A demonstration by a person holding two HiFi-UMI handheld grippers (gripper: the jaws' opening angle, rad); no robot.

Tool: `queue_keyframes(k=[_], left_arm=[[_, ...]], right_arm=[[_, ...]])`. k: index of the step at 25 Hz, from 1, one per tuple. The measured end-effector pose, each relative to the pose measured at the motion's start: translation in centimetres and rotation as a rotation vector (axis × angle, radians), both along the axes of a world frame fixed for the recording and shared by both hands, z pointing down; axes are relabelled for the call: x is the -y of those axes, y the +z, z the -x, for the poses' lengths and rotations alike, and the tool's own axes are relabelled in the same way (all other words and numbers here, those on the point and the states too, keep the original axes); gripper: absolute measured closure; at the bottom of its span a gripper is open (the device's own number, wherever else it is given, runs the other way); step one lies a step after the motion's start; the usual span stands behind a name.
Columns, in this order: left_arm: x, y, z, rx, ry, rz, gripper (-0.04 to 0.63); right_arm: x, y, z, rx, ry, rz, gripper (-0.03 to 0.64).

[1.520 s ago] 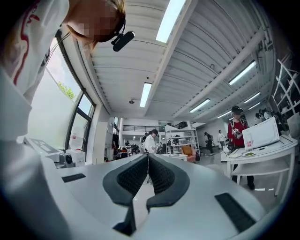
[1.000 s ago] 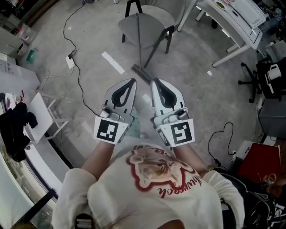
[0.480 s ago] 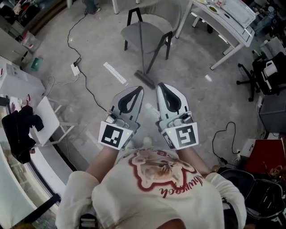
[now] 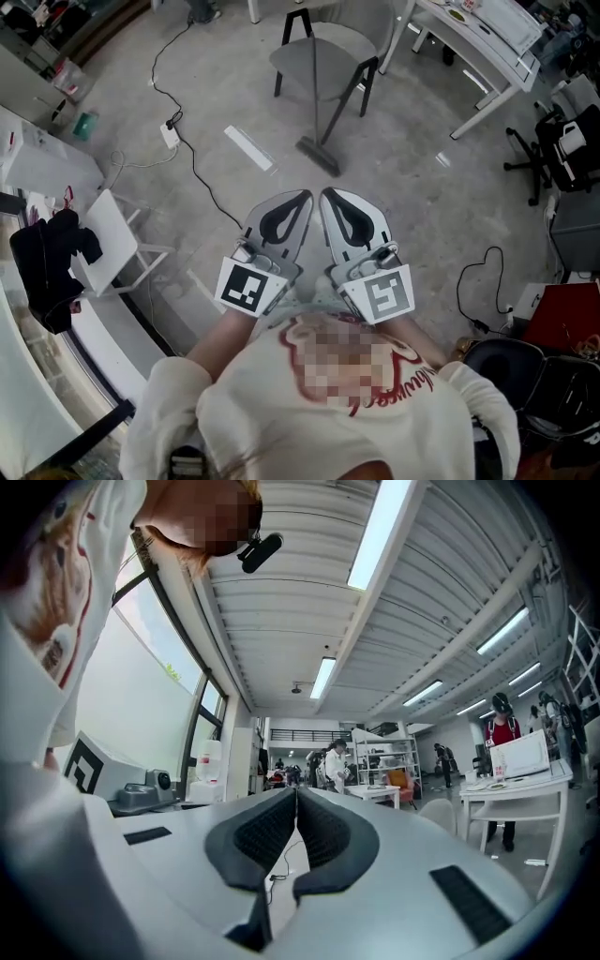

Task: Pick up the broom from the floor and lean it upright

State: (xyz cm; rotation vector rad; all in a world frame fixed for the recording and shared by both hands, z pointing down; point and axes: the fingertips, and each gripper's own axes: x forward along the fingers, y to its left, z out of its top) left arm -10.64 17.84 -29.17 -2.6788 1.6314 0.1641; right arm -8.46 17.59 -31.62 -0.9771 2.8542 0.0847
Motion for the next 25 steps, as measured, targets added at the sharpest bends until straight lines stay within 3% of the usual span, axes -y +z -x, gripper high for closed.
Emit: queue_keyframes(k=[8,25], left_arm=[[-1.7,-2.7,0.5,-0.02,0.017,-0.081,0.574],[-4.5,-0.5,3.6,0.0,-0.026,-0.025,0.574]], right_arm=[[-1.9,-2.3,0.0,0.036,0.025,-0.035,0.589],[-4.2,-1.3,2.0,-0.013,-0.015,-0.077,0.589]])
